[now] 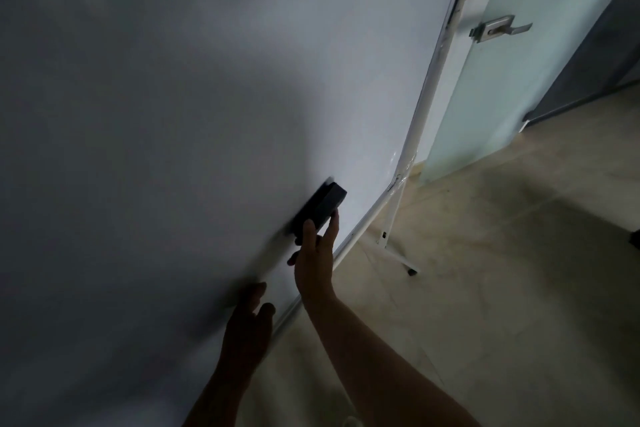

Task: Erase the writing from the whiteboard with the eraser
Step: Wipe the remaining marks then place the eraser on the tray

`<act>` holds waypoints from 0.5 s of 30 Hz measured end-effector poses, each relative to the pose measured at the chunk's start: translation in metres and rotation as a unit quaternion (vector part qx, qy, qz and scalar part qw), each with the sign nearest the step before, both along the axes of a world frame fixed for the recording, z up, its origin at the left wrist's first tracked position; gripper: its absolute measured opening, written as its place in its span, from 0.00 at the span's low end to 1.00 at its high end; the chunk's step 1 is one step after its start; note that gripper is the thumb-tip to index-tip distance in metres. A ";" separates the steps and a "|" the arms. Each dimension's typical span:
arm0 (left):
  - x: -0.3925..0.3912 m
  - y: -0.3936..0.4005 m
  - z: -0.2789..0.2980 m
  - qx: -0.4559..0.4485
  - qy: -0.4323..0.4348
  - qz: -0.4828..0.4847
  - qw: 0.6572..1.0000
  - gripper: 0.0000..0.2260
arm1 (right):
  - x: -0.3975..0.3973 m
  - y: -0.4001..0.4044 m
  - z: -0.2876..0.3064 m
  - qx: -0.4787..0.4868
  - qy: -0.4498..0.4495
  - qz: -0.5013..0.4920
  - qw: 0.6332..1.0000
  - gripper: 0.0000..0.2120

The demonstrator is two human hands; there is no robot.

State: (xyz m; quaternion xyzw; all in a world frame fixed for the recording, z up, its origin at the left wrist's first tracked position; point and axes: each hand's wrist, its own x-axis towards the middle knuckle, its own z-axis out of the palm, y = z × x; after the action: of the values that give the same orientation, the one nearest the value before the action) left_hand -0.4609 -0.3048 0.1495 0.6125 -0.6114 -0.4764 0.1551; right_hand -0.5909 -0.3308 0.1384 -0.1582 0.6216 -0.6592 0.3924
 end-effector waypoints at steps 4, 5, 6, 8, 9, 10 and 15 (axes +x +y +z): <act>0.018 0.007 0.005 -0.006 0.006 0.015 1.000 0.20 | 0.013 0.003 -0.002 0.081 -0.091 -0.010 0.993 0.22; 0.024 0.009 0.008 -0.009 0.007 0.015 1.000 0.20 | 0.021 0.005 0.002 0.072 -0.074 -0.007 0.995 0.22; 0.031 0.010 0.010 -0.010 0.013 0.017 1.000 0.20 | 0.029 0.007 0.010 0.055 -0.043 -0.002 0.998 0.23; 0.046 0.013 0.011 -0.007 0.023 0.018 1.000 0.20 | 0.049 0.013 0.022 0.020 0.013 0.011 1.000 0.26; 0.054 0.015 0.012 -0.003 0.025 0.017 1.000 0.20 | 0.057 0.017 0.023 0.020 0.028 0.017 0.999 0.27; 0.060 0.018 0.012 0.002 0.028 0.015 0.999 0.21 | 0.059 0.019 0.020 0.032 0.021 0.018 0.999 0.27; 0.114 0.025 0.016 -0.004 0.032 -0.011 0.999 0.21 | 0.105 0.035 0.031 0.073 -0.034 0.023 0.997 0.21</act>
State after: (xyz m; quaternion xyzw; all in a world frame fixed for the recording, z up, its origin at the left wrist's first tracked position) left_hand -0.3470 -0.2797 0.1652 0.5897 -0.6144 -0.4950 0.1720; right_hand -0.4863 -0.2961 0.1697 -0.1212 0.6506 -0.6079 0.4388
